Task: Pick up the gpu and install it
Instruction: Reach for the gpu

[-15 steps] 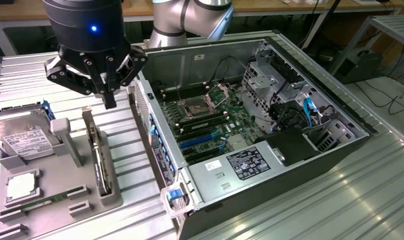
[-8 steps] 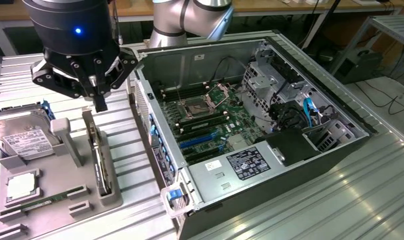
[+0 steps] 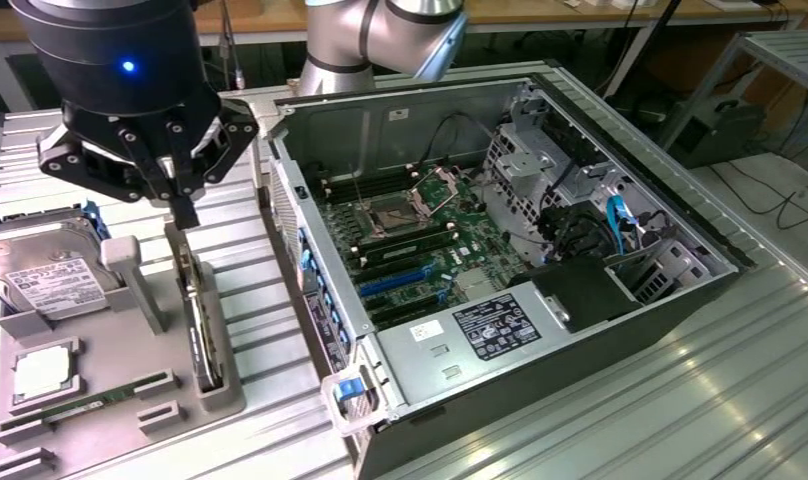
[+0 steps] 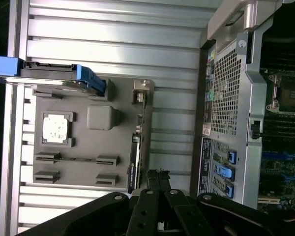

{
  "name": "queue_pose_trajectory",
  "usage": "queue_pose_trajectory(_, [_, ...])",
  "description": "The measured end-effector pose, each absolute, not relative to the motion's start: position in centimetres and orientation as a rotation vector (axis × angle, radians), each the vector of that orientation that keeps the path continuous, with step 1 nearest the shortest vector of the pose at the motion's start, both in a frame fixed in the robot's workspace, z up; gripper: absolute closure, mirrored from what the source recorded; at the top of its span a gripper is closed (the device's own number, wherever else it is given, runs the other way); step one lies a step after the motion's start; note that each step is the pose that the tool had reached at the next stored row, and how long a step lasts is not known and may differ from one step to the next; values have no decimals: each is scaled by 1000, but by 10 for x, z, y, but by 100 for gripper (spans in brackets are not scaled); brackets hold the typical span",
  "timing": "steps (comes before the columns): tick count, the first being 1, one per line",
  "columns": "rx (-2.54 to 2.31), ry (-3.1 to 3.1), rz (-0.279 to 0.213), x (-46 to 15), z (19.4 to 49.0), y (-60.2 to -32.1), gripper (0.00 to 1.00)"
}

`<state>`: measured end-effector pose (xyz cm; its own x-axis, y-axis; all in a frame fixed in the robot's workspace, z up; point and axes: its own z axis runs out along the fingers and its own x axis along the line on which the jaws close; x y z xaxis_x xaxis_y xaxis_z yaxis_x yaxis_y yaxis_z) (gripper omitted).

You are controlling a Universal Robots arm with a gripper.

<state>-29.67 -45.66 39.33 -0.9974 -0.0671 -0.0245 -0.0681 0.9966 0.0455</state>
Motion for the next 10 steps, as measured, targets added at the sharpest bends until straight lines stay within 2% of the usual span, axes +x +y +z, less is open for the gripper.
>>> queue_pose_trajectory(10, [-105, 3116, 72, -311, 393, -460, 89])
